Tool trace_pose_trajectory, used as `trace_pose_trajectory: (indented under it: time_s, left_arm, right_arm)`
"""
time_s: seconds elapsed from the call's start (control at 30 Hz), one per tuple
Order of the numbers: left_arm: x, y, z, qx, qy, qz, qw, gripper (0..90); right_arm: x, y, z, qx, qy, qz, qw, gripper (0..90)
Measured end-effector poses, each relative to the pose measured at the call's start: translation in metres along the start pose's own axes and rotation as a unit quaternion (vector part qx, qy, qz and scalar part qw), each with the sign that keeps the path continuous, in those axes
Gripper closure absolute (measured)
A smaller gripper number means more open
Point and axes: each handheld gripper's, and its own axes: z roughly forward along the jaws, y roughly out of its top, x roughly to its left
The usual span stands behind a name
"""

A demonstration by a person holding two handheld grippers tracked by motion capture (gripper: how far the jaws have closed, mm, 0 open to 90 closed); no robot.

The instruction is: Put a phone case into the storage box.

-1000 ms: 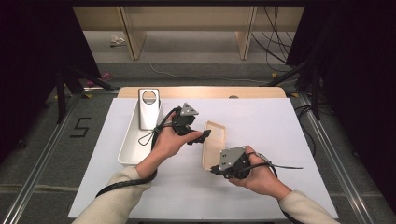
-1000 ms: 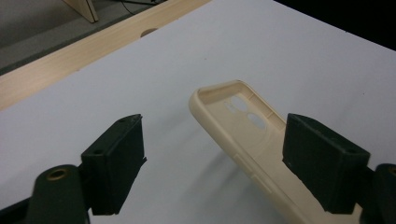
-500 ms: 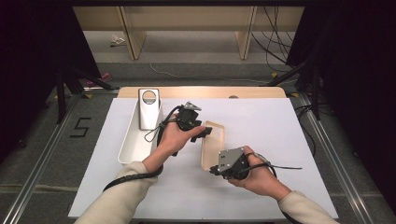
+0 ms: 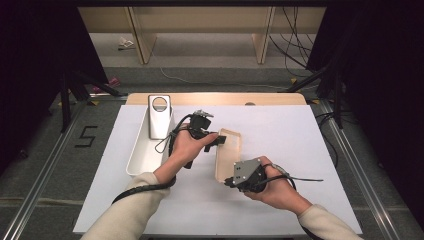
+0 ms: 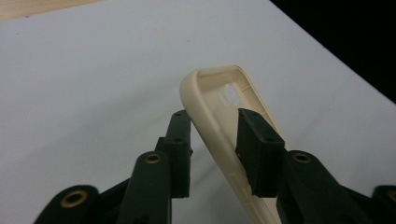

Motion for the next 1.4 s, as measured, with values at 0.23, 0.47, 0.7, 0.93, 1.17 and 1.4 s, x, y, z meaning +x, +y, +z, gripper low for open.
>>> trace_pose_trajectory:
  time_s: [0.23, 0.47, 0.7, 0.93, 1.17, 1.4]
  left_arm:
    - [-0.011, 0.004, -0.008, -0.025, -0.019, -0.001, 0.9995, 73.6]
    - [-0.031, 0.006, -0.015, -0.053, -0.047, 0.024, 0.9972, 81.2]
    - [-0.04, 0.006, -0.025, -0.075, -0.006, 0.101, 0.9921, 81.4]
    - [-0.026, 0.0, -0.035, -0.104, 0.014, 0.107, 0.9887, 81.4]
    - [-0.015, -0.003, -0.05, -0.128, 0.019, 0.104, 0.9862, 81.3]
    - [-0.005, -0.003, -0.068, -0.148, 0.024, 0.096, 0.9841, 81.2]
  right_arm:
    - [-0.002, -0.003, 0.004, 0.009, -0.003, -0.003, 0.9999, 88.1]
    - [-0.002, -0.005, 0.007, 0.016, -0.006, 0.008, 0.9998, 86.7]
    - [-0.008, -0.01, 0.0, -0.001, -0.027, 0.044, 0.9987, 72.2]
    - [-0.012, -0.016, -0.004, -0.027, -0.026, 0.092, 0.995, 58.1]
    - [-0.015, -0.021, -0.005, -0.05, -0.011, 0.141, 0.9886, 49.0]
    - [-0.02, -0.029, -0.009, -0.057, -0.021, 0.178, 0.9821, 39.9]
